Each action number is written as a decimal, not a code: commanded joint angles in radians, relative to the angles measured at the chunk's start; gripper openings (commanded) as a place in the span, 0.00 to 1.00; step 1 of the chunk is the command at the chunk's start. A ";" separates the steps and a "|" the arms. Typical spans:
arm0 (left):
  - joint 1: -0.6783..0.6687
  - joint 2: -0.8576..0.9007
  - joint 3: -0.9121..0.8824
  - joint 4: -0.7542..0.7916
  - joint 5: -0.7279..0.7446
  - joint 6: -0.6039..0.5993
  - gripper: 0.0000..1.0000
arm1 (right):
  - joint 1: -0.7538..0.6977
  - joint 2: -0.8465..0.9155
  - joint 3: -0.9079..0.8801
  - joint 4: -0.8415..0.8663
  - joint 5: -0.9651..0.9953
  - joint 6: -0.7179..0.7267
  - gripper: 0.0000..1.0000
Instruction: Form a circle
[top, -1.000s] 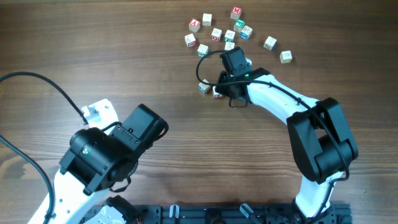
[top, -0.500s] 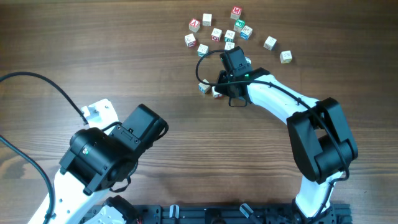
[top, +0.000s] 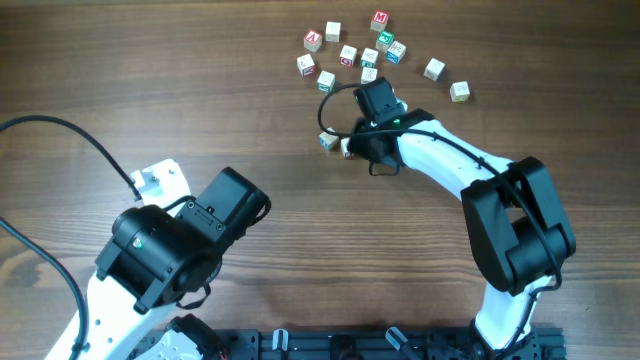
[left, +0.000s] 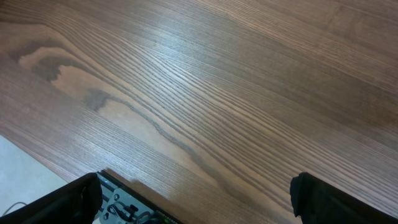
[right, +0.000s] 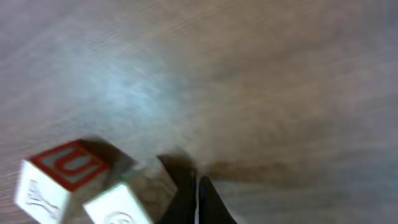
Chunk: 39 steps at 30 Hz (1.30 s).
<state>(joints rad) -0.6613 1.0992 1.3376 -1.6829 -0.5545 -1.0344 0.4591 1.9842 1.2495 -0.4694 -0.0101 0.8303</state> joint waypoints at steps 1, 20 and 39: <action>-0.002 -0.005 -0.003 -0.001 -0.006 -0.014 1.00 | 0.002 0.019 -0.011 -0.043 0.016 0.105 0.05; -0.002 -0.005 -0.003 -0.001 -0.006 -0.014 1.00 | 0.002 0.019 -0.011 -0.060 -0.068 0.035 0.05; -0.002 -0.005 -0.003 -0.001 -0.006 -0.014 1.00 | 0.002 0.019 -0.011 -0.043 -0.071 0.033 0.05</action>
<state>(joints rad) -0.6613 1.0992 1.3376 -1.6833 -0.5545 -1.0344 0.4591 1.9842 1.2495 -0.5159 -0.0711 0.8841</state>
